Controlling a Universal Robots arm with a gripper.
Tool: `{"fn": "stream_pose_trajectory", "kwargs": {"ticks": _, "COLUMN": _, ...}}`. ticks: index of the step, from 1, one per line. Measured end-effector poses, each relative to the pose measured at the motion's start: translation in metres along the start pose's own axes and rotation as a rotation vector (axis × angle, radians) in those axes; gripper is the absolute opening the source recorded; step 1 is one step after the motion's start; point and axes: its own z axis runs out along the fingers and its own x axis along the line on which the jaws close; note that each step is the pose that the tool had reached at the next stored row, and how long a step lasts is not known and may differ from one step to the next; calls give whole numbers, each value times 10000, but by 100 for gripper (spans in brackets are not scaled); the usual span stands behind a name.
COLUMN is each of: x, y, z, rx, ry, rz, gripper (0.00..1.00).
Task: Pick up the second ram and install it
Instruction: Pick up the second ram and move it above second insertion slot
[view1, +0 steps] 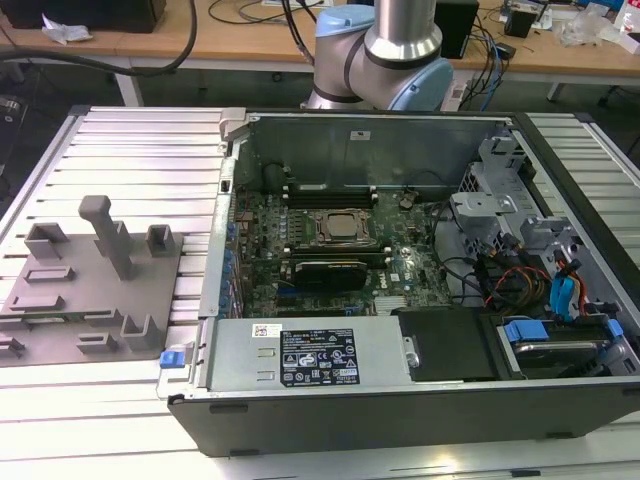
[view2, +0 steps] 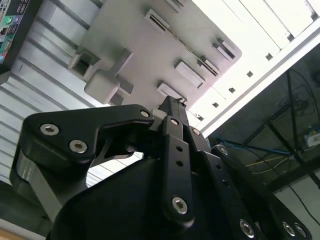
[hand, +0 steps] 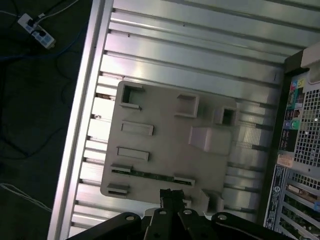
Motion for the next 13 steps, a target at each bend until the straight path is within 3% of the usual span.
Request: {"fn": "stream_pose_trajectory", "kwargs": {"ticks": 13, "x": 0, "y": 0, "z": 0, "rx": -30, "ry": 13, "rz": -1637, "gripper": 11}}
